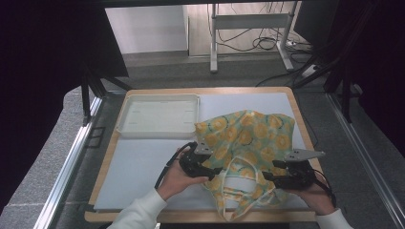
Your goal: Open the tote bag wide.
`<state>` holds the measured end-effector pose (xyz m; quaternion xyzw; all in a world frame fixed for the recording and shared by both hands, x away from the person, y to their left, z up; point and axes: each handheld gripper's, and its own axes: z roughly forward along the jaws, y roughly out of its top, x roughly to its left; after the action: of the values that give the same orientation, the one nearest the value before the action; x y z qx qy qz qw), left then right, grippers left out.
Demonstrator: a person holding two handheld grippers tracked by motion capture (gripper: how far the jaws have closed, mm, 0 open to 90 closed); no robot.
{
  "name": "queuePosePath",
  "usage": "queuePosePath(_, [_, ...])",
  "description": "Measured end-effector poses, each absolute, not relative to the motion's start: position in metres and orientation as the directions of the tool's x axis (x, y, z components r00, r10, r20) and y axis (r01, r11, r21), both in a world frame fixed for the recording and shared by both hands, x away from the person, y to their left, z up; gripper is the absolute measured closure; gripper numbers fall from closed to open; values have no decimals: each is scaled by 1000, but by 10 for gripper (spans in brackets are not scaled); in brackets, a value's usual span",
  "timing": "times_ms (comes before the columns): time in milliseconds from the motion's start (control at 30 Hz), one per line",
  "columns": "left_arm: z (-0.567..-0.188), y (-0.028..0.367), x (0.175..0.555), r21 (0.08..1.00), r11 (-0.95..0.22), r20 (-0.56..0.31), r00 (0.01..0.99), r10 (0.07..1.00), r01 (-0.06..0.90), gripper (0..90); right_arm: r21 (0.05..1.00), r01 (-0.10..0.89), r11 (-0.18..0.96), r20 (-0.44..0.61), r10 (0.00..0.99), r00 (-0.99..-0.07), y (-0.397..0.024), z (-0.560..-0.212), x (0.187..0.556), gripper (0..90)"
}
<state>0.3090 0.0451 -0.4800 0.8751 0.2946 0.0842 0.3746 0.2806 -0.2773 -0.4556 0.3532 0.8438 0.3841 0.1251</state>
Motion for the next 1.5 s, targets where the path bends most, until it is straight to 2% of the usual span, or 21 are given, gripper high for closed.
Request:
queuePosePath(67, [-486,44,313,692,-554,-76,810,582,463,517,737,500,455,58,694,-718,-279,-455,280,382])
queuePosePath(167, [-488,45,314,685,-559,-84,813,576,467,658,737,503,452,61,696,-715,-279,-456,280,382])
queuePosePath(200, [-489,46,314,683,-559,-89,813,575,470,658,736,504,452,61,697,-714,-280,-456,280,382])
queuePosePath(233, [-490,46,315,683,-556,-99,814,573,474,738,734,508,451,62,700,-712,-280,-456,280,382])
queuePosePath(300, [-492,49,316,682,-549,-125,816,564,483,811,734,508,451,62,700,-711,-281,-456,280,382])
queuePosePath(400, [-491,51,316,687,-537,-140,815,563,490,865,734,506,453,63,697,-715,-281,-456,280,381])
queuePosePath(633, [-487,64,318,705,-486,-220,810,543,517,893,705,517,486,86,665,-742,-274,-463,276,370])
queuePosePath(1033, [-488,65,319,701,-479,-242,809,535,527,893,629,526,573,102,610,-786,-254,-487,277,335])
queuePosePath(1133, [-488,65,319,701,-481,-243,811,532,526,894,608,516,603,66,609,-790,-249,-493,277,336])
queuePosePath(1500, [-488,65,319,699,-485,-251,815,522,526,894,564,502,656,-18,618,-786,-238,-506,282,463])
